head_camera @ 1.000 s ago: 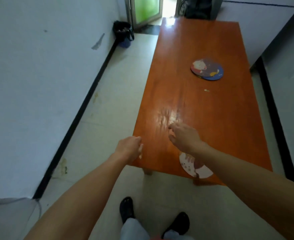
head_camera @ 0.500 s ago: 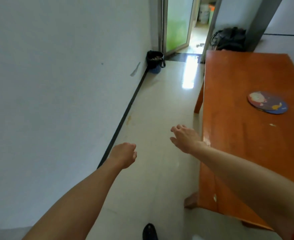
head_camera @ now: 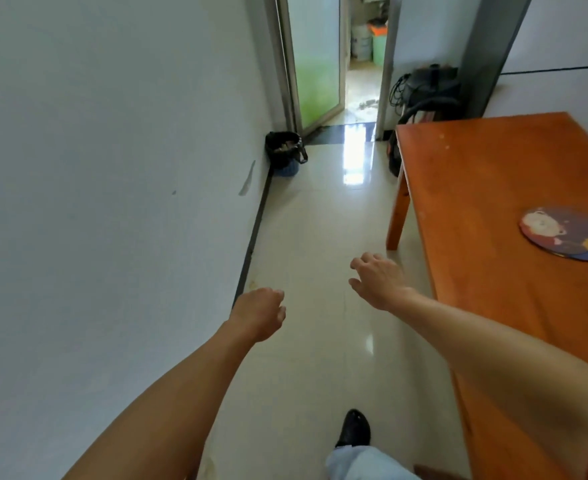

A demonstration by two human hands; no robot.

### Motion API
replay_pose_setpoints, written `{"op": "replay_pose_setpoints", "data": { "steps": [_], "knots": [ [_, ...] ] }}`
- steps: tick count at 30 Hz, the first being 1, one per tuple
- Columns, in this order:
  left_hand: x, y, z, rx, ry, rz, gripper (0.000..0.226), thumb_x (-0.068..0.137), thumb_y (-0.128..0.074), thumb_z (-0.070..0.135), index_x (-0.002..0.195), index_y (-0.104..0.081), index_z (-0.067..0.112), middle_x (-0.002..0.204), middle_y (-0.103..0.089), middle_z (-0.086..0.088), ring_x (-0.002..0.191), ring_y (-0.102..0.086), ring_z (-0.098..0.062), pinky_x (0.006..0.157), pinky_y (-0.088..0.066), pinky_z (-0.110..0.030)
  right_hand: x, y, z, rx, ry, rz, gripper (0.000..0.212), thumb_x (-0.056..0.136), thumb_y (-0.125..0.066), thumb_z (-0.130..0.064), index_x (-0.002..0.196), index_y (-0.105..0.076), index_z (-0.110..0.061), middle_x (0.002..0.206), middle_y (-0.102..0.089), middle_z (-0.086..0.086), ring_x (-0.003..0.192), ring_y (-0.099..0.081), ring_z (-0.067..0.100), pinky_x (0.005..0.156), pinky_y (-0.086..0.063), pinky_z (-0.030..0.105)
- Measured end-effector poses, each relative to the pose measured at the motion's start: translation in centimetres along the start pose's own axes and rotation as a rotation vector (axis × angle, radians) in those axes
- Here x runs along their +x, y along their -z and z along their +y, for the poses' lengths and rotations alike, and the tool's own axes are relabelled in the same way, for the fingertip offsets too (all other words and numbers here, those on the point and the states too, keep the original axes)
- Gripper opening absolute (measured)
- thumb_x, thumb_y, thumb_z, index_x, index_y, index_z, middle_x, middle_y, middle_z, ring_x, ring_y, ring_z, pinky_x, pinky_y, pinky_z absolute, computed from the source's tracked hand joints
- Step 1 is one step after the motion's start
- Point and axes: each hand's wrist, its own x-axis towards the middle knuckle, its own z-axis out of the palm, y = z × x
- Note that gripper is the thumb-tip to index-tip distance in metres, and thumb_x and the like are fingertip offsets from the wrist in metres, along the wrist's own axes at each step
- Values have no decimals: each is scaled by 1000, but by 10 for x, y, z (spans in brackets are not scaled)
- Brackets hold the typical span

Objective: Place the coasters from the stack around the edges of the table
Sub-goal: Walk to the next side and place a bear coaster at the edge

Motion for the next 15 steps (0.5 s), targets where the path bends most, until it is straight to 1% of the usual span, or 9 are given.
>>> {"op": "replay_pose_setpoints", "data": {
  "steps": [2, 5, 9, 13, 15],
  "knots": [
    [30, 10, -3, 32, -33, -22, 32, 95, -45, 34, 117, -58, 14, 115, -64, -8, 98, -63, -28, 85, -52, -42, 22, 4, 10, 19, -30, -27, 37, 92, -53, -39, 122, -56, -17, 118, -61, 6, 103, -58, 27, 86, -49, 41],
    [95, 32, -6, 27, -85, 5, 32, 95, -45, 33, 116, -58, 13, 114, -64, -9, 98, -62, -28, 84, -52, -41, 66, 12, 41, 19, -81, -13, 38, 93, -52, -38, 125, -54, -18, 119, -60, 7, 104, -57, 27, 85, -49, 40],
    [172, 53, 6, 35, -192, 7, 32, 96, -44, 33, 118, -57, 13, 115, -64, -9, 101, -61, -27, 86, -51, -41, 107, 28, 86, 7, -161, -27, 34, 93, -52, -35, 121, -54, -17, 117, -60, 7, 103, -58, 27, 85, -51, 41],
    [255, 66, 24, 63, -328, -18, 33, 96, -43, 33, 119, -56, 14, 118, -63, -9, 105, -59, -28, 87, -50, -40, 139, 37, 133, 6, -303, -32, 33, 92, -52, -35, 120, -56, -18, 114, -59, 6, 101, -57, 24, 84, -50, 38],
    [301, 73, 34, 81, -400, -21, 33, 96, -43, 33, 120, -56, 13, 118, -63, -9, 105, -59, -29, 87, -50, -40, 154, 35, 157, 1, -399, -33, 31, 92, -53, -35, 118, -55, -19, 113, -58, 5, 101, -56, 23, 80, -46, 35]
  ]
}}
